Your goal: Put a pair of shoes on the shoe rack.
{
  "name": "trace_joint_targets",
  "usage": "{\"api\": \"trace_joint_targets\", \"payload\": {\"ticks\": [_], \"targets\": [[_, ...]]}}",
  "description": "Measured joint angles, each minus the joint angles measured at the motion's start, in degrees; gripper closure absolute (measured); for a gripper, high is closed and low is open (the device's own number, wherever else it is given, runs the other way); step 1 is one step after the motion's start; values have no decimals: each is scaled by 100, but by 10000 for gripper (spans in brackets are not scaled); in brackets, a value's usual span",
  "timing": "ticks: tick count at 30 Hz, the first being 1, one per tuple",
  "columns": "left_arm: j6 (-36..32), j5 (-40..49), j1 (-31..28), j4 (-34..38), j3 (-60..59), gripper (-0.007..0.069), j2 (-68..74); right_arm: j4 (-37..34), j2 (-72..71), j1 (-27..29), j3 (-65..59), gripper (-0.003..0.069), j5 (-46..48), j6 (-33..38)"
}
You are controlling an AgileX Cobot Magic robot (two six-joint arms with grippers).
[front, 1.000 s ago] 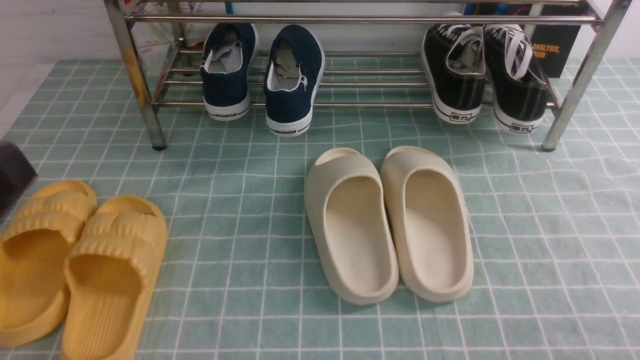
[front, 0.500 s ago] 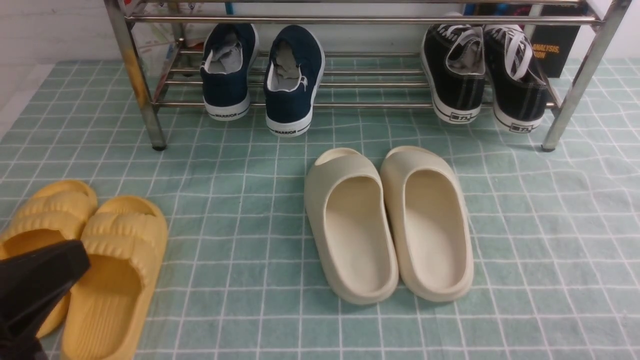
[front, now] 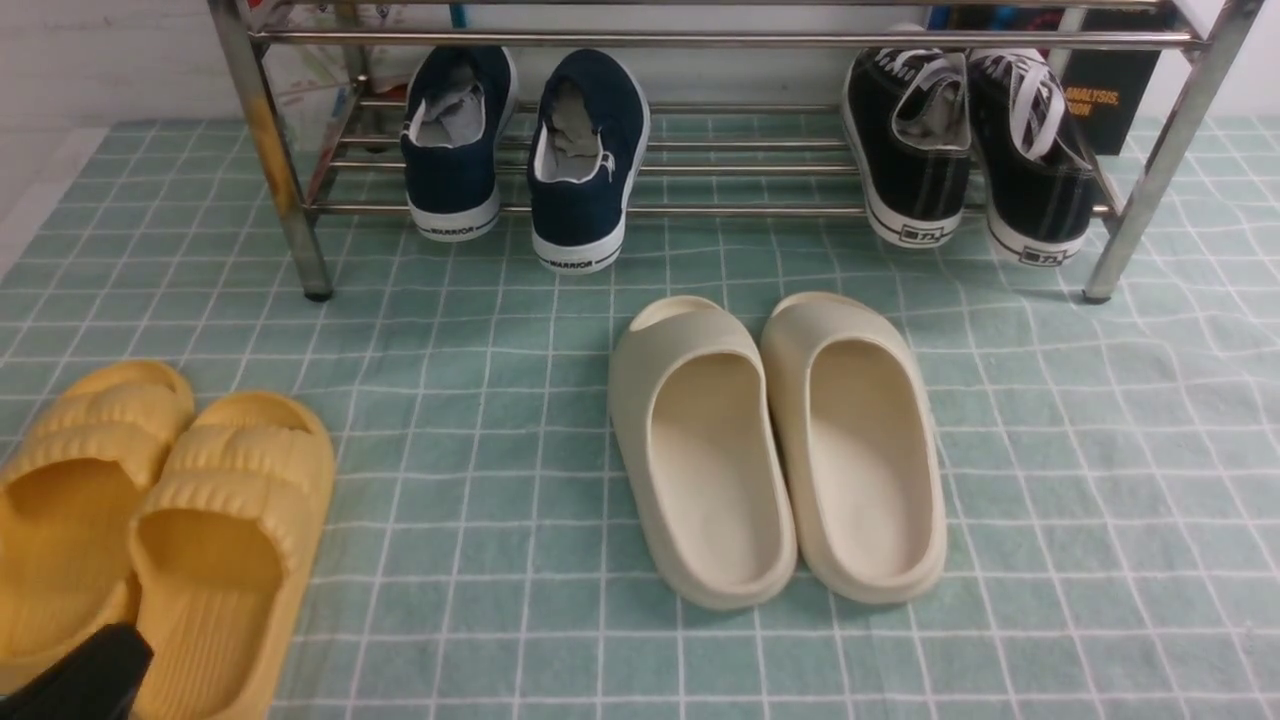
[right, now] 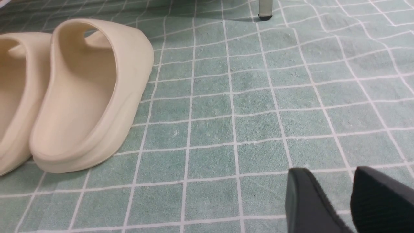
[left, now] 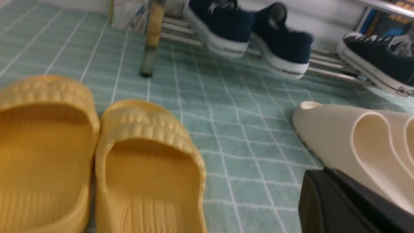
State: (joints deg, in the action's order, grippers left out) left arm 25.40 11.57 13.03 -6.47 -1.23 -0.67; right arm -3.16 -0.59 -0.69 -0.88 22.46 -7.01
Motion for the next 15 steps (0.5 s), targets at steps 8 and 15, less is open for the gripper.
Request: {"api": "trace_joint_targets", "payload": {"ticks": [8,15], "targets": [[-1046,1144,-25,-4,-49,637,0,0,0,0,0,412,0,0],[-1263,1168,-260,159,-49,634,0,0,0,0,0,412,0,0]]}}
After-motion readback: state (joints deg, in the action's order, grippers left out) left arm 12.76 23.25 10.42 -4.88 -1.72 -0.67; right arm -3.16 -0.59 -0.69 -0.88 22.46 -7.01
